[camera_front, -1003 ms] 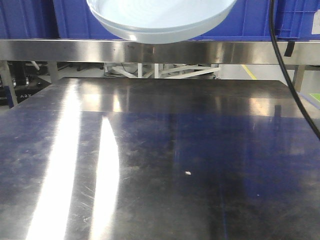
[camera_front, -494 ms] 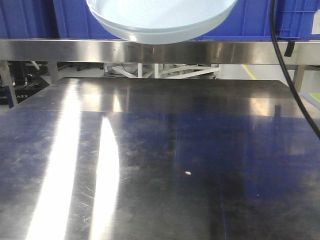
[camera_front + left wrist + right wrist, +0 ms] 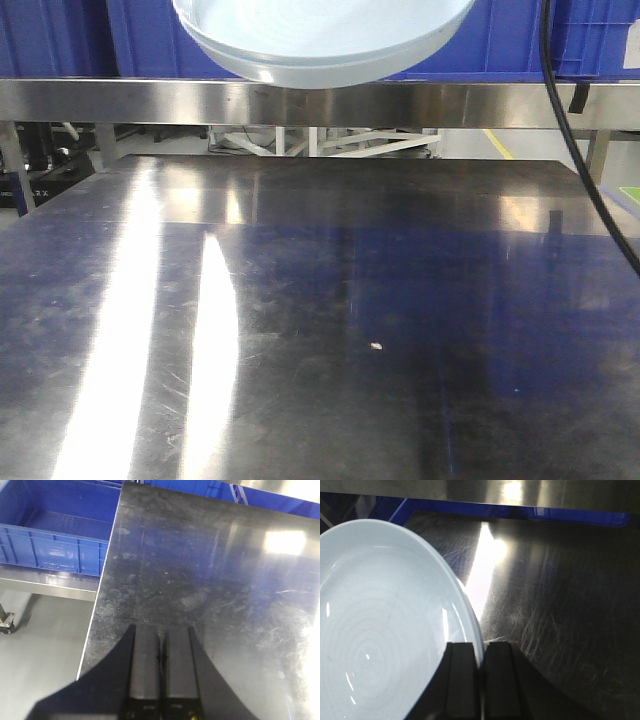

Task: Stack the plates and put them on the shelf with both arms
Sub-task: 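Hold the plate stack aloft while the base drives away from the table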

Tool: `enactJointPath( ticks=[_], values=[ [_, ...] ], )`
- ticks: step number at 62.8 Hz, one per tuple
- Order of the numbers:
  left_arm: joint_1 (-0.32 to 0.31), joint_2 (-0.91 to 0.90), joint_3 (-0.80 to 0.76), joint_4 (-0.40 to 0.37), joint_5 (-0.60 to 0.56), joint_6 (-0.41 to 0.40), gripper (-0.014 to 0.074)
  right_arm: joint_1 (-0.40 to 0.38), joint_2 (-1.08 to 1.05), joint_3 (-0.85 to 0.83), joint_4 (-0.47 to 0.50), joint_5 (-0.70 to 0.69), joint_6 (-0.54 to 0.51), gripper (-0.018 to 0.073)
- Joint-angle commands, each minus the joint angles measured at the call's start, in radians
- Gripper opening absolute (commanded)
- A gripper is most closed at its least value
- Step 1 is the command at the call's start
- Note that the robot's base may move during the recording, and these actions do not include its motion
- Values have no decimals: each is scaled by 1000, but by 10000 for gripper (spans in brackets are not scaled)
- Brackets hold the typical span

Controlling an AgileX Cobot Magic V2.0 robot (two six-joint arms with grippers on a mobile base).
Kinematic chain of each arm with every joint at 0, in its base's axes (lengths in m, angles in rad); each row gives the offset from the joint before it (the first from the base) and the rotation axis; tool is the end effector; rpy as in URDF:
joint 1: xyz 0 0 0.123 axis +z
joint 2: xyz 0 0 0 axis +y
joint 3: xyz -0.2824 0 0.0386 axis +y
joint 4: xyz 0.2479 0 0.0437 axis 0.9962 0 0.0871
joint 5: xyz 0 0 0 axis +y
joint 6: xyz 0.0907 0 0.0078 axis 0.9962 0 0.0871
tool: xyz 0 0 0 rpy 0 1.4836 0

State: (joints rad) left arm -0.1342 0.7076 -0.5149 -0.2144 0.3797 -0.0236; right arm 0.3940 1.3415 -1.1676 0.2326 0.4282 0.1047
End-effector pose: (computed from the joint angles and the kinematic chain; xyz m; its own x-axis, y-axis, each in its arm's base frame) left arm 0.1405 -0.0262 0.2895 -0.4888 -0.1566 -0.8582 0.0970 0.9679 -0.2319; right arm 0.2777 0.1249 0.3630 -0.5675 0.1001 -0.8173 -0.2974 0.9006 0.3168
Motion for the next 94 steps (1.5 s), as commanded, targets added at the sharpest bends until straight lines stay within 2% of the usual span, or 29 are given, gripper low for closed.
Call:
enactJointPath(
  ticks=[1,94],
  values=[
    [0,-6,-28,-9,-78,-5,90,1,-40,-32,14,-84,-4,33],
    [0,-6,-28,-9,-78,-5,90,1,-40,-32,14,-84,-4,33]
  ],
)
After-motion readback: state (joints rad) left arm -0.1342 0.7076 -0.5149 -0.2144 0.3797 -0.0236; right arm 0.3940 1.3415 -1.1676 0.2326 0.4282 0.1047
